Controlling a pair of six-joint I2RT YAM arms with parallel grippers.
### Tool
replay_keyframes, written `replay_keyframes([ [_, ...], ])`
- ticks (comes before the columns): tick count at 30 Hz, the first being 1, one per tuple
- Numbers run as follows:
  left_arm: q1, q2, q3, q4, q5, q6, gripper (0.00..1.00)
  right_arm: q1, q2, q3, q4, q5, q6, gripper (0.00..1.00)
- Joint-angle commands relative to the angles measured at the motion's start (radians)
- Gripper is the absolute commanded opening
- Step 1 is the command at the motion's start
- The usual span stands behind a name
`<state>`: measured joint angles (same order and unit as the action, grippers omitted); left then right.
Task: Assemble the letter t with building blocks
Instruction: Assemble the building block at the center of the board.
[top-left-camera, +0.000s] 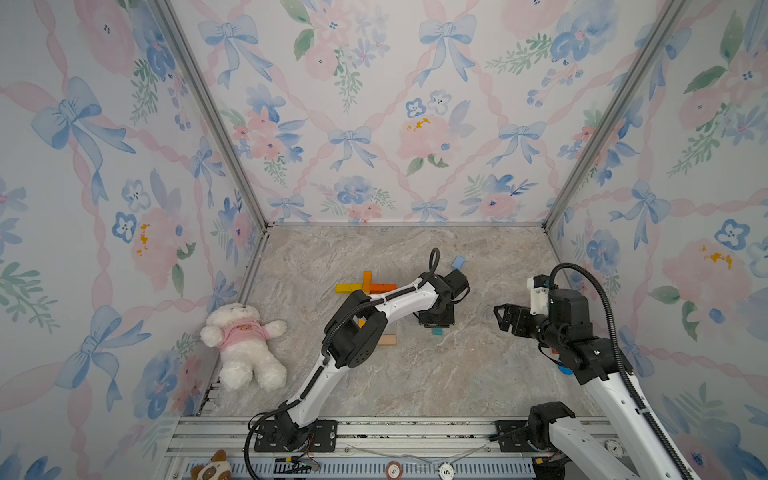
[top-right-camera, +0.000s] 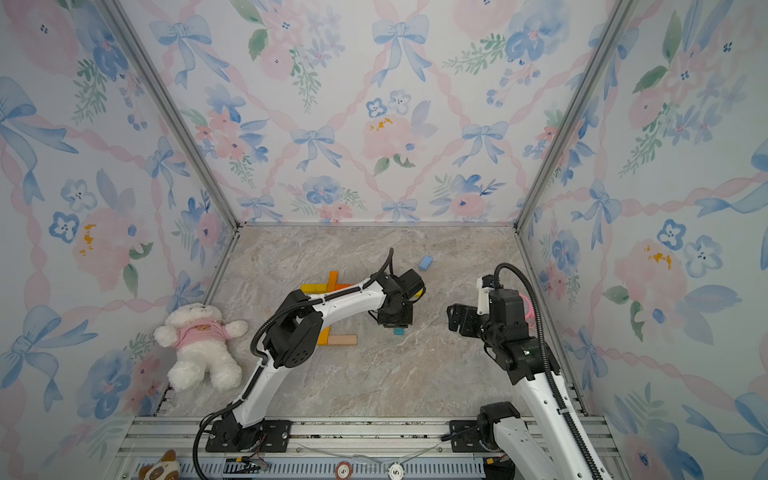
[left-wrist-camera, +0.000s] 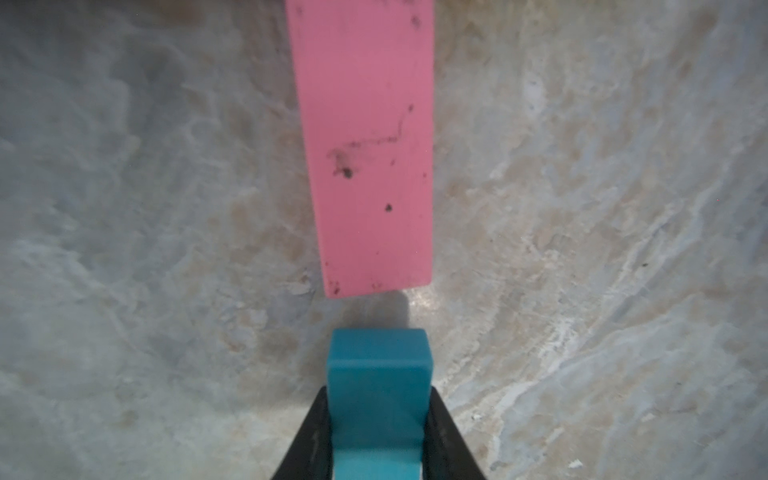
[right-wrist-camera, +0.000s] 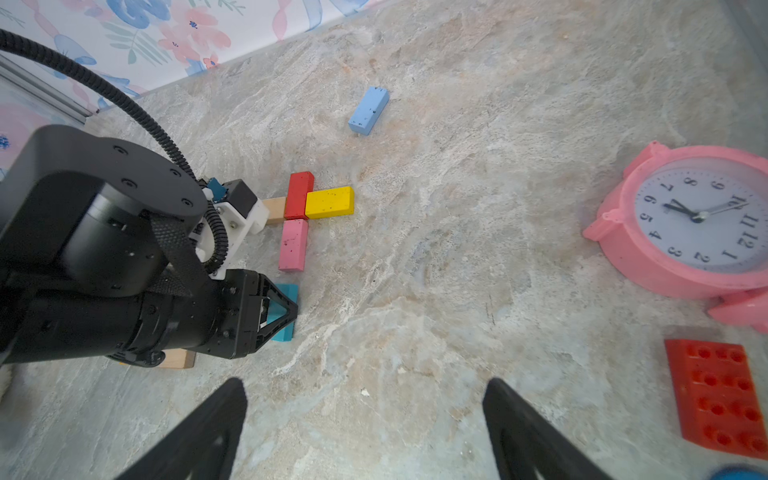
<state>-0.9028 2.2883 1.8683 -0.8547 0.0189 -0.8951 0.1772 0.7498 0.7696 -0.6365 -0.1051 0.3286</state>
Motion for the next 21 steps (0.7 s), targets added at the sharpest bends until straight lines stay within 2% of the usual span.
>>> replay_keyframes([
  [1,0.007,0.02,0.001,-0.018,-0.019,-0.006,0.33,-0.008,-0.005,-0.021,-0.006,-0.02,0.006,0.92],
  [21,-0.013,-0.019,0.02,-0.019,-0.024,-0.001,0.4,-0.009,-0.003,-0.047,0.023,-0.044,0.026,0.94],
])
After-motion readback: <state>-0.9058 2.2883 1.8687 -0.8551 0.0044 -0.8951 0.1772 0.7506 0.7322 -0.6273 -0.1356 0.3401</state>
